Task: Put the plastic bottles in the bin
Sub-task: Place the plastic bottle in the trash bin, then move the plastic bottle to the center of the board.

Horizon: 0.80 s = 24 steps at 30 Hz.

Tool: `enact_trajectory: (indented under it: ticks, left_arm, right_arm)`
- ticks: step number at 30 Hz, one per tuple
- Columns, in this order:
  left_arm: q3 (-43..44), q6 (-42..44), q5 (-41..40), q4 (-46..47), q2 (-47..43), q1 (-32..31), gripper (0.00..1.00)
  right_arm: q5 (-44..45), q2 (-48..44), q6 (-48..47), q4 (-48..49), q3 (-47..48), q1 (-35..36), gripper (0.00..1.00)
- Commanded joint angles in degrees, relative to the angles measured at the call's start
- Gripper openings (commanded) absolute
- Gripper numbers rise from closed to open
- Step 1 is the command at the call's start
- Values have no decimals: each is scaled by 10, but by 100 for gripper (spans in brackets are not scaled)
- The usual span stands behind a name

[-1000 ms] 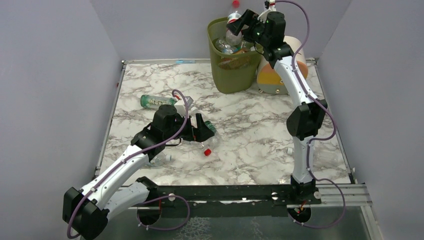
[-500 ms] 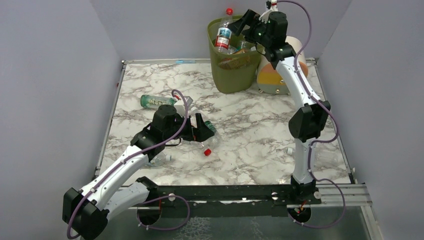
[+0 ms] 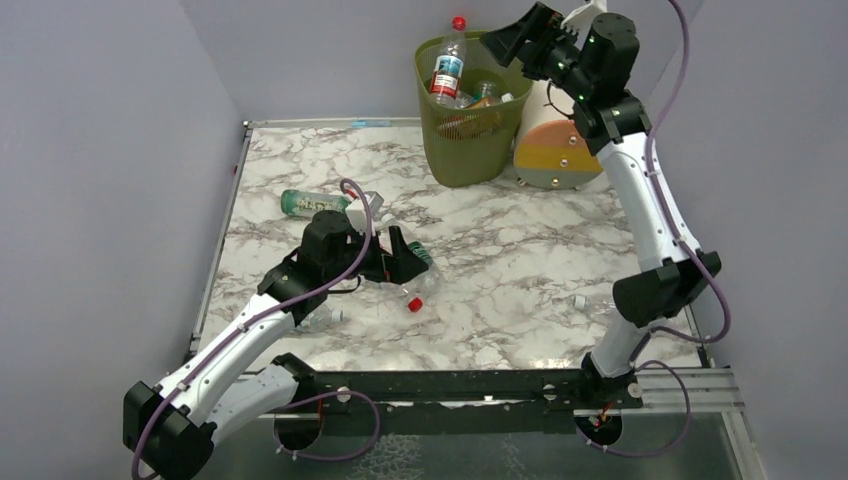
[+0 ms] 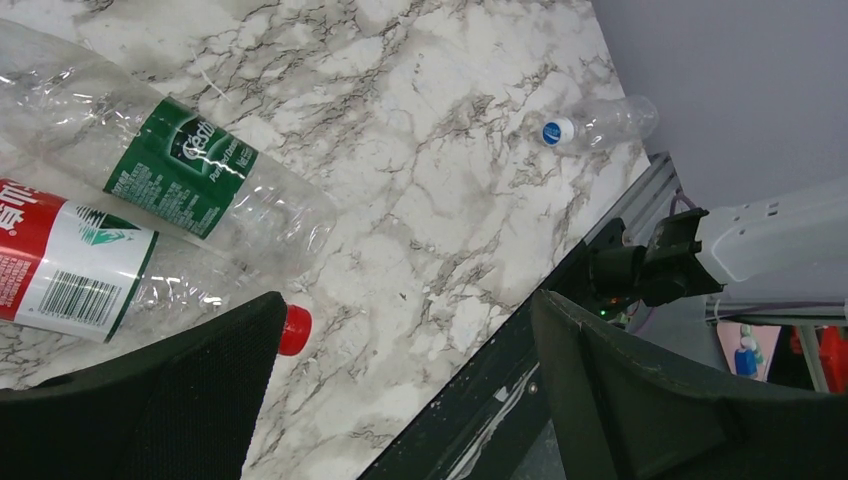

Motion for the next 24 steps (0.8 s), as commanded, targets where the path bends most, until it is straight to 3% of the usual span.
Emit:
enact_trajectory:
  ticks: [1, 11, 17, 24]
  left_arm:
    - [0, 5, 23, 39, 3, -3, 99]
    - [15, 3, 71, 122, 82, -31, 99]
    - [53, 12, 44, 168, 169, -127, 99]
    - [138, 63, 19, 245, 320, -244, 99]
  right_arm:
    - [17, -84, -25, -53, -66, 1, 99]
    - [70, -280, -30, -127, -225, 1, 99]
    - [137, -307, -48, -207, -257, 1, 99]
    - [90, -326, -36, -200, -242, 1, 99]
